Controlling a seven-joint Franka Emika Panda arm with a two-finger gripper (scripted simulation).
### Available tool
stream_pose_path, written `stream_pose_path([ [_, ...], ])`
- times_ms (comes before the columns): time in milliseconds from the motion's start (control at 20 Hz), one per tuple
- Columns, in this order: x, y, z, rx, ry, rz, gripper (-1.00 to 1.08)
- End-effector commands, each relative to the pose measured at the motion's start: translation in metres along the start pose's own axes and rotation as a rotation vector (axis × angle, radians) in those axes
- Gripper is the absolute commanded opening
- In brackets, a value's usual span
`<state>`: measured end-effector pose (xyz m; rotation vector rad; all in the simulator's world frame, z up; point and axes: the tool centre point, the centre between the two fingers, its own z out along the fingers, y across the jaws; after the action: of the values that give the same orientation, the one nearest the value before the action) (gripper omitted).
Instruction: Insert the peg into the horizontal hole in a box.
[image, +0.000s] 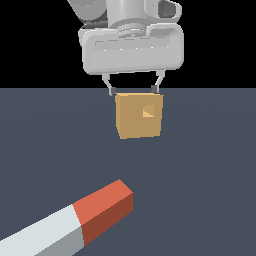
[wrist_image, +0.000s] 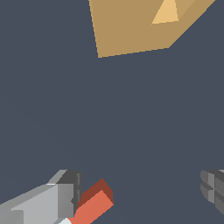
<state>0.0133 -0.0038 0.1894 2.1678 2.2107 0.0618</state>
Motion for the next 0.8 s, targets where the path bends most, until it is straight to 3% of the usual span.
stream_pose_path([
  [0, 0.000, 0.000, 0.000, 0.000, 0.000, 0.000, 1.00],
  [350, -0.017, -0.002, 0.008, 0.004, -0.002, 0.065, 1.00],
  [750, -0.078, -0.020, 0.038, 0.018, -0.010, 0.304, 1.00],
])
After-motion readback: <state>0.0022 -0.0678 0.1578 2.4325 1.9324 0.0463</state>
